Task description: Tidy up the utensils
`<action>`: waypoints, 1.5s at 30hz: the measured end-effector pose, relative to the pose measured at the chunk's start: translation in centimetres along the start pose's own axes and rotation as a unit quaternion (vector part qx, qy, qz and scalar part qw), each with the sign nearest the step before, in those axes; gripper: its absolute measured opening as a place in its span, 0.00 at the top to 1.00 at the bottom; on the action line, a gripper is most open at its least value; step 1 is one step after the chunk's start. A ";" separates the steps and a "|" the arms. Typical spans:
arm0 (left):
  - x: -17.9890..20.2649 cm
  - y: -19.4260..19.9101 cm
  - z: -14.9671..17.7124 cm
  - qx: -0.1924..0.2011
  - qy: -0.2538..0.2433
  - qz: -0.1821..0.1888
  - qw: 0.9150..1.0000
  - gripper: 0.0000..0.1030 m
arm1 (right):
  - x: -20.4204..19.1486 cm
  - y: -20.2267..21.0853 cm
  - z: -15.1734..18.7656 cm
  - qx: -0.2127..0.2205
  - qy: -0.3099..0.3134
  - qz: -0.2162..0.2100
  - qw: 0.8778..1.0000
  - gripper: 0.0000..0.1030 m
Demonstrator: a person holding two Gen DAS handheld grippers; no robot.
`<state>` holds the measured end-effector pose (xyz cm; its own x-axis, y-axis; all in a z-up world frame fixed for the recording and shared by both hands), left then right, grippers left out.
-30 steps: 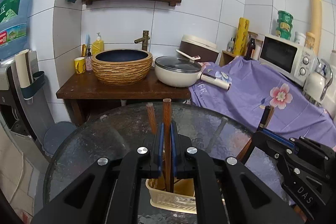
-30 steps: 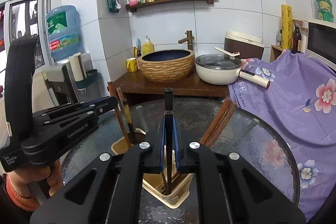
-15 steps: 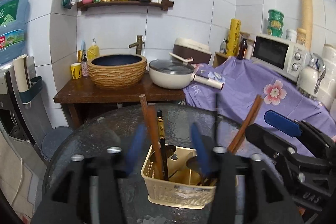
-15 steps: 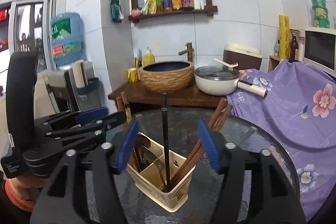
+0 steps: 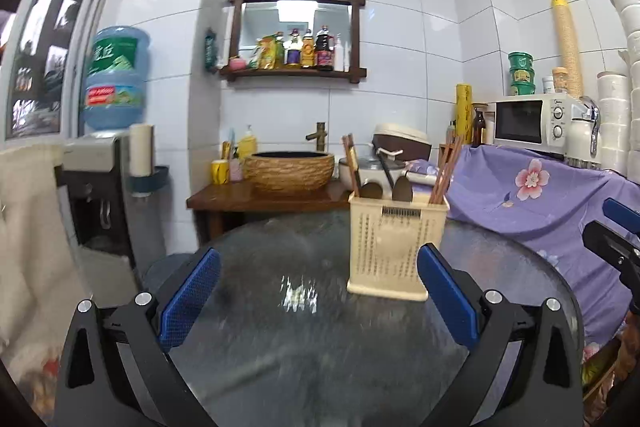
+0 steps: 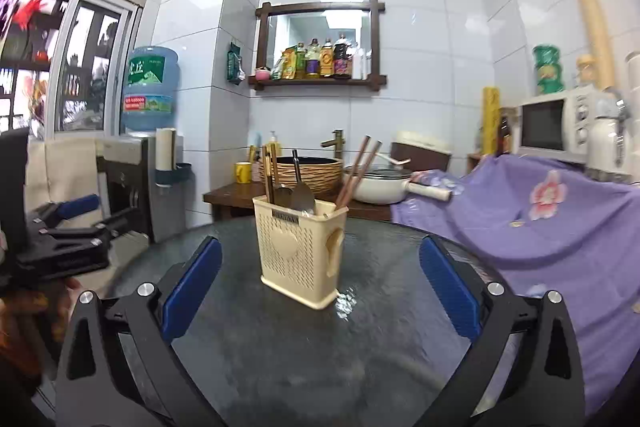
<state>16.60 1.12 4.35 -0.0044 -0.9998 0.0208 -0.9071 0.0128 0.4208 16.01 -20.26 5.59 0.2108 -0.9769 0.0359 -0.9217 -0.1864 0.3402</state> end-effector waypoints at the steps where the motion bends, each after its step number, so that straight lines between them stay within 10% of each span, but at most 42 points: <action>1: -0.3 0.6 1.1 -0.007 0.006 -0.004 1.000 0.06 | -0.2 0.9 1.1 0.000 0.001 0.006 1.000 0.05; 16: -0.3 8.3 11.0 -0.032 0.029 -0.008 0.999 0.06 | -0.6 8.7 13.0 -0.061 -0.051 0.020 0.997 0.05; 45: 1.2 8.8 11.6 -0.032 0.007 0.010 0.999 0.06 | -0.5 8.1 12.9 -0.064 -0.049 0.010 0.997 0.05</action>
<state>3.70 -0.20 -2.44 -0.0156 -0.9990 0.0430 -0.8777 0.0343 0.4779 4.25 -22.65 -3.81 0.1543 -0.9870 -0.0451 -0.8750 -0.1576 0.4578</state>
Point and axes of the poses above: each gripper's, at about its wrist camera, not at the fingertips, and y roughly against the way its jaws point, x to its right, z to its underside, the point moved 5 cm from there along -y, roughly the way its jaws point, and after that the axes turned 14 degrees about -x, right-handed, at the moved point
